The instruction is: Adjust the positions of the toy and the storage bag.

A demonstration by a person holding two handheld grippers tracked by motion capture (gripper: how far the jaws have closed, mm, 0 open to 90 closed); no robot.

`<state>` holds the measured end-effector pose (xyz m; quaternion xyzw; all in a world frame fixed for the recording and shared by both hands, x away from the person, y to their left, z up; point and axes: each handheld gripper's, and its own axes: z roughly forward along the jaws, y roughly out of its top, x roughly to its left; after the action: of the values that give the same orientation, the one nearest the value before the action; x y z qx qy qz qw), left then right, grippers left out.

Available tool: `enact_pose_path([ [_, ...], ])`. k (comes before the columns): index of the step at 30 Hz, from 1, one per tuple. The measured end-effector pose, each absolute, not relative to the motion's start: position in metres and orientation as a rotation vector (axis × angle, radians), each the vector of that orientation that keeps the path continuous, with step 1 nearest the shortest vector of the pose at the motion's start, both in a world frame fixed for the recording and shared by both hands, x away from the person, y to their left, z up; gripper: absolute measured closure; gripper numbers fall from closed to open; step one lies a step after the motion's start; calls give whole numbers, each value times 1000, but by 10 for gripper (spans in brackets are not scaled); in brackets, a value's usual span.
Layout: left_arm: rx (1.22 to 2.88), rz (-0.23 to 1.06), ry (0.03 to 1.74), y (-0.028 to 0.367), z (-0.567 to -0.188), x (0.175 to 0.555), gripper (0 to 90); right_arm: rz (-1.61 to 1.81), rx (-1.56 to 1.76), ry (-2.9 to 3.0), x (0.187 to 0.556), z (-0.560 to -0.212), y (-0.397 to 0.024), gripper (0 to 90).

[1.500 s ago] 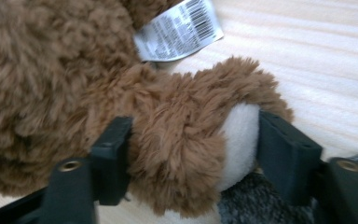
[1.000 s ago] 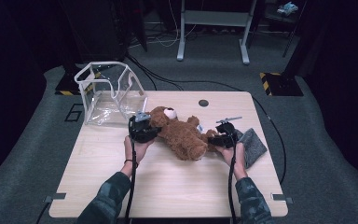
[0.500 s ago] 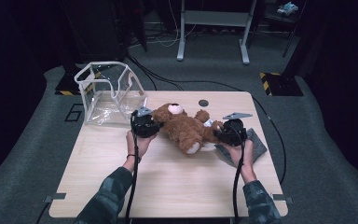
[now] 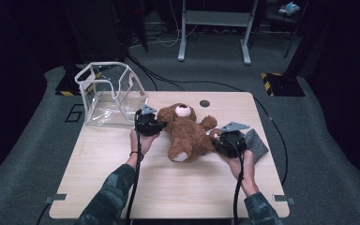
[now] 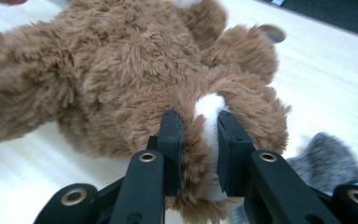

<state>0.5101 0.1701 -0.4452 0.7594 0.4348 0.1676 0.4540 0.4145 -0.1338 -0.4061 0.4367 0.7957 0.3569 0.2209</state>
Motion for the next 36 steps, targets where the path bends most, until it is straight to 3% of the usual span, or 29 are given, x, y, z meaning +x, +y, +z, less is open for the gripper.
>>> enact_pose_path([
  [9, 1861, 349, 1133, 179, -464, 509, 735, 990, 1249, 2258, 407, -428, -126, 682],
  [24, 1831, 279, 1167, 188, -470, 512, 702, 1085, 1253, 2261, 412, -412, -144, 335],
  [31, 1836, 264, 1173, 192, -471, 512, 685, 1083, 1318, 2228, 440, -414, -148, 203],
  [36, 1830, 267, 1174, 194, -474, 512, 652, 1070, 1346, 2227, 467, -420, -145, 182],
])
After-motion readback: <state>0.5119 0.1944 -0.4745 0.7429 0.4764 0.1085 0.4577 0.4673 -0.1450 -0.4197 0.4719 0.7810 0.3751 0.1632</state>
